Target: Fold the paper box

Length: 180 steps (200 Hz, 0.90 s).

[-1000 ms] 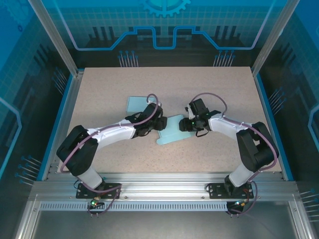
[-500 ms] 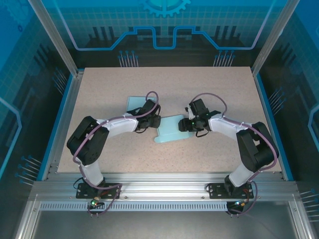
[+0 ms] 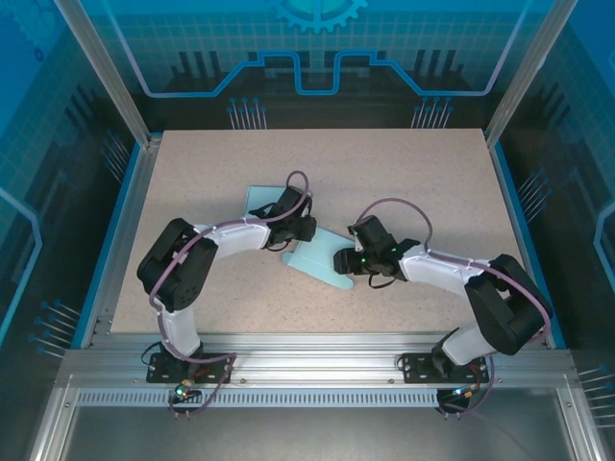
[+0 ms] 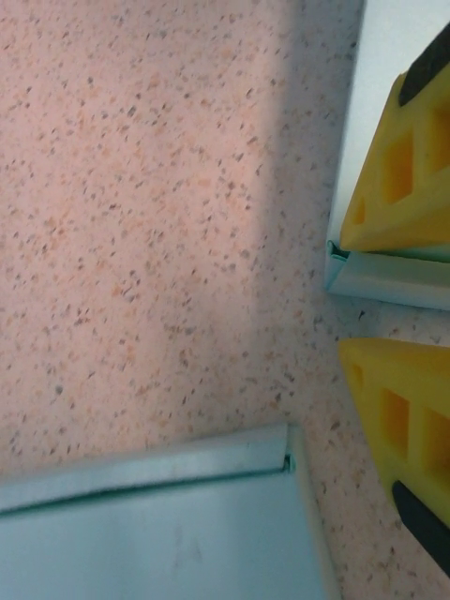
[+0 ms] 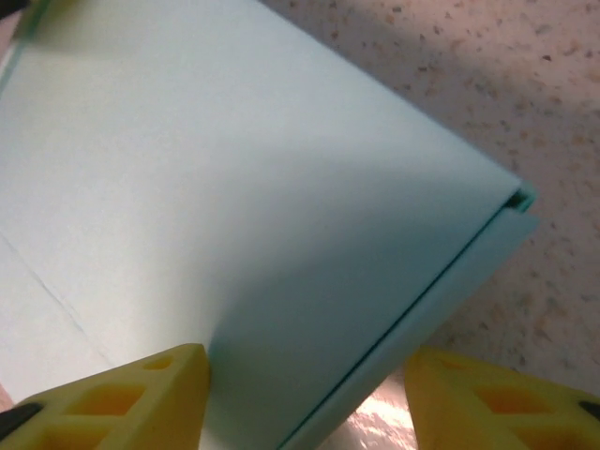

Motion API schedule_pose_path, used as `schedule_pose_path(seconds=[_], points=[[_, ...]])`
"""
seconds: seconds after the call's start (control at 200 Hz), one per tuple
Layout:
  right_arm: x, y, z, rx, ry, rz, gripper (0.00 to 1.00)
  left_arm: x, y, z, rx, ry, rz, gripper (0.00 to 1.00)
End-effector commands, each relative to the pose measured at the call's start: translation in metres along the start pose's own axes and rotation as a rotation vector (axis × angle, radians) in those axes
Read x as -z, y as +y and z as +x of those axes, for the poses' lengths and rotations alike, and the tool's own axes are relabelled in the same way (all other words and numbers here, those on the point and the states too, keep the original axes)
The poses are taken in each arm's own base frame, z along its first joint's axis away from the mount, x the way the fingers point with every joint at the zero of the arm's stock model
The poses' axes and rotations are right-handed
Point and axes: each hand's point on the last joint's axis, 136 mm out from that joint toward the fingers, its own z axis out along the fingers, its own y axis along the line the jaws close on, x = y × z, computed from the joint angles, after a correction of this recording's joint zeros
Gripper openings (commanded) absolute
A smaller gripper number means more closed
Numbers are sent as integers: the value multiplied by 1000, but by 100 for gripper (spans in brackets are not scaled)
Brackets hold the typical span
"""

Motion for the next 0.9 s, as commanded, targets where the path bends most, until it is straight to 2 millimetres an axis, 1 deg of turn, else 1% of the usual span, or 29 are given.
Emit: schedule_pose_path(seconds=[0.0,0.03,0.065,0.15,0.205,0.225,0.3,0.315,0.325,0.36,0.425,0.49,0.5,0.615,0.7,0.815,0.895], points=[[26,-43,28,77,71,296,63,2,14,19,-9,92,-24,32],[36,-44,23,117,45,339,64,10,14,13,-6,75,-21,33],[48,-41,16,163,9,371,66,18,12,8,-7,60,-15,36],[78,-29,-1,265,-91,422,69,45,10,-6,-3,6,-2,41],[90,-18,-7,335,-136,429,69,63,11,-14,12,-40,-2,44],[94,-14,-7,362,-150,426,69,69,13,-16,22,-57,-8,45],[100,6,-5,485,-182,395,68,93,30,-22,86,-120,-46,60],[100,11,-3,511,-186,391,68,98,35,-22,105,-134,-55,61],[105,20,-10,519,-210,375,68,101,38,-22,117,-140,-61,61],[107,30,-8,571,-223,369,68,111,50,-21,163,-166,-80,65],[106,42,-4,660,-224,390,66,131,75,-18,258,-223,-110,77],[100,51,1,753,-205,430,66,152,95,-13,333,-283,-132,97],[99,52,3,768,-200,439,66,155,98,-12,341,-292,-136,98],[86,68,9,939,-174,557,67,191,120,-7,382,-402,-190,99],[74,82,12,1060,-163,656,69,213,129,-4,400,-468,-228,99],[55,92,13,1171,-140,775,72,229,133,-1,421,-532,-224,99],[39,95,15,1225,-112,817,72,232,134,1,429,-551,-215,99]])
